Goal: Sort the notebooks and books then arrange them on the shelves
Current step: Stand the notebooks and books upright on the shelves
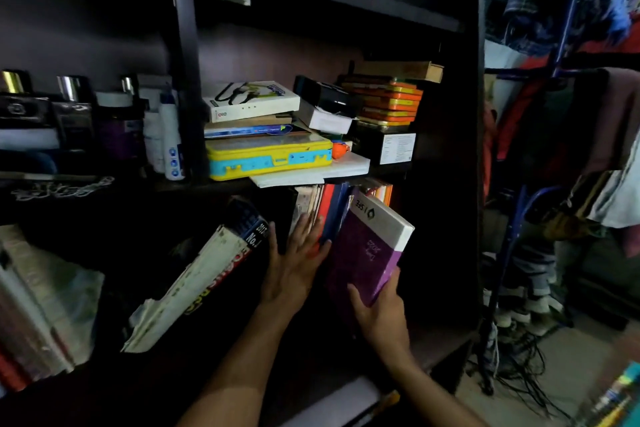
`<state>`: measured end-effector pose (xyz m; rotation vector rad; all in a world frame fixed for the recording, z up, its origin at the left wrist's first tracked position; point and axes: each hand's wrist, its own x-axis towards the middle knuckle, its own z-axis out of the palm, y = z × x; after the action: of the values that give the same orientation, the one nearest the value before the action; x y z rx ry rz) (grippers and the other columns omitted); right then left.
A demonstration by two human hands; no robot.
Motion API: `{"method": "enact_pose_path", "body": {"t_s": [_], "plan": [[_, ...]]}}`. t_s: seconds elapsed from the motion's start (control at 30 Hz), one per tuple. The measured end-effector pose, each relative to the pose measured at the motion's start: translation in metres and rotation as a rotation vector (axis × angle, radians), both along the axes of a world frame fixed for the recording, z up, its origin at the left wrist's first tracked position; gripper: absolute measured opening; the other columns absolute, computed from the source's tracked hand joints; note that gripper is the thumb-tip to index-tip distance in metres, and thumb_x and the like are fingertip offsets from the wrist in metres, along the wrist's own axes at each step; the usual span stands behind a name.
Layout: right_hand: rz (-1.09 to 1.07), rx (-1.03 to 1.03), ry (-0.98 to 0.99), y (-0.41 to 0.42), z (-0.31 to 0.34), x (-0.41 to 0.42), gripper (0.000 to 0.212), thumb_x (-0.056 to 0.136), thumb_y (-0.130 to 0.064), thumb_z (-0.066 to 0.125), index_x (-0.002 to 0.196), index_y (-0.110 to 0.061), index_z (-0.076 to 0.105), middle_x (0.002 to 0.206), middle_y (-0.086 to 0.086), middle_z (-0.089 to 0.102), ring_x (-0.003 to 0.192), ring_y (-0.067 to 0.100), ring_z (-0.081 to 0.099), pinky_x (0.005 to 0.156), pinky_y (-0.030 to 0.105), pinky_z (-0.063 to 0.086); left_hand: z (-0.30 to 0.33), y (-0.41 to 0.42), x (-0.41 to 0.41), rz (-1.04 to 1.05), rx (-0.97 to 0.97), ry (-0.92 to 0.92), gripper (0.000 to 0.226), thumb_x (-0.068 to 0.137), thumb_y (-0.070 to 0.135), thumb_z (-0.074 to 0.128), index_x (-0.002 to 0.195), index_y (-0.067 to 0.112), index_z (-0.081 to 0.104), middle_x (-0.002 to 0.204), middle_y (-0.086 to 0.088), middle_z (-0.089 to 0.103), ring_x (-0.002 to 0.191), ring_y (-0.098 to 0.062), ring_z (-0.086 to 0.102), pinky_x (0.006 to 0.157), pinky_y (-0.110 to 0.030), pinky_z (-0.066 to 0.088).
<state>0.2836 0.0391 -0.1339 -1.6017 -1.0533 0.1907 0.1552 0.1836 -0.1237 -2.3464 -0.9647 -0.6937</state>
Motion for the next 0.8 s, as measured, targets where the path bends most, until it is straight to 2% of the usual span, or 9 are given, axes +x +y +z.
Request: {"method": "enact_pose_path", "body": {"t_s": [0.07,0.1,0.17,0.27,0.4,0.5,0.63,0.7,0.8], "plan": [[0.027,-0.002,-0.011,0.006,-0.007,0.004,0.062,0.091,-0.029,0.072,0.135,-0.035,0.028,0.107,-0.023,0.06,0.084,-0.016,0.062,0.072,0.007,0.053,-0.008,0.015,0.005,0.119,0.025,0.046,0.078,0.089,0.041,0.068,0.156,0.034,0.029,0.168,-0.01,-0.014,0.154,-0.032,-0.014,0.11,-0.077,-0.012],[0.035,0.004,-0.015,0.009,-0.009,0.007,0.062,0.091,-0.029,0.072,0.133,-0.038,0.027,0.105,-0.027,0.058,0.088,-0.019,0.061,0.074,0.007,0.053,-0.012,0.022,0.008,0.137,0.035,0.025,0.076,0.091,0.045,0.065,0.157,0.036,0.027,0.168,-0.008,-0.017,0.154,-0.029,-0.017,0.11,-0.075,-0.014],[0.05,0.03,-0.009,0.01,-0.008,0.009,0.062,0.092,-0.025,0.071,0.133,-0.037,0.026,0.106,-0.031,0.054,0.092,-0.024,0.058,0.072,0.003,0.049,-0.009,0.023,0.009,0.152,0.042,-0.015,0.072,0.093,0.049,0.06,0.156,0.037,0.027,0.168,-0.005,-0.017,0.154,-0.025,-0.018,0.111,-0.073,-0.014],[0.055,0.058,-0.032,0.009,-0.011,0.008,0.062,0.092,-0.023,0.072,0.132,-0.036,0.027,0.108,-0.031,0.055,0.094,-0.023,0.059,0.071,0.001,0.046,-0.01,0.021,0.01,0.198,0.036,0.02,0.076,0.096,0.052,0.054,0.159,0.04,0.013,0.165,-0.005,-0.028,0.151,-0.024,-0.027,0.11,-0.075,-0.014],[0.07,0.049,-0.096,0.009,-0.015,0.008,0.063,0.091,-0.023,0.073,0.135,-0.035,0.029,0.109,-0.027,0.059,0.095,-0.019,0.061,0.074,0.003,0.049,-0.008,0.023,0.004,0.209,-0.013,-0.012,0.08,0.089,0.046,0.069,0.156,0.041,0.025,0.165,-0.008,-0.026,0.152,-0.024,-0.023,0.11,-0.076,-0.011],[0.095,0.027,-0.146,0.01,-0.015,0.009,0.065,0.092,-0.028,0.071,0.139,-0.037,0.027,0.113,-0.023,0.062,0.099,-0.009,0.065,0.08,0.013,0.056,-0.006,0.025,0.0,0.192,-0.009,-0.035,0.08,0.086,0.044,0.071,0.155,0.039,0.031,0.167,-0.006,-0.021,0.154,-0.023,-0.02,0.11,-0.076,-0.012],[0.115,0.025,-0.165,0.01,-0.013,0.011,0.067,0.093,-0.028,0.07,0.143,-0.031,0.025,0.114,-0.02,0.065,0.1,-0.005,0.067,0.082,0.021,0.059,0.0,0.024,-0.01,0.254,-0.003,-0.029,0.078,0.092,0.045,0.061,0.158,0.038,0.02,0.164,-0.002,-0.03,0.15,-0.021,-0.03,0.111,-0.073,-0.016],[0.124,0.011,-0.187,0.008,-0.014,0.011,0.066,0.094,-0.03,0.069,0.142,-0.033,0.025,0.109,-0.026,0.063,0.099,-0.007,0.066,0.081,0.024,0.06,0.004,0.025,-0.02,0.262,0.005,-0.055,0.077,0.091,0.047,0.059,0.158,0.038,0.022,0.165,0.0,-0.025,0.15,-0.02,-0.03,0.112,-0.072,-0.016],[0.162,-0.026,-0.228,0.007,-0.013,0.009,0.061,0.095,-0.035,0.066,0.139,-0.039,0.024,0.107,-0.023,0.065,0.095,0.0,0.069,0.077,0.031,0.062,0.004,0.03,-0.033,0.184,0.081,-0.168,0.078,0.078,0.039,0.078,0.149,0.034,0.045,0.169,0.001,0.007,0.156,-0.02,-0.007,0.114,-0.071,-0.01]]}}
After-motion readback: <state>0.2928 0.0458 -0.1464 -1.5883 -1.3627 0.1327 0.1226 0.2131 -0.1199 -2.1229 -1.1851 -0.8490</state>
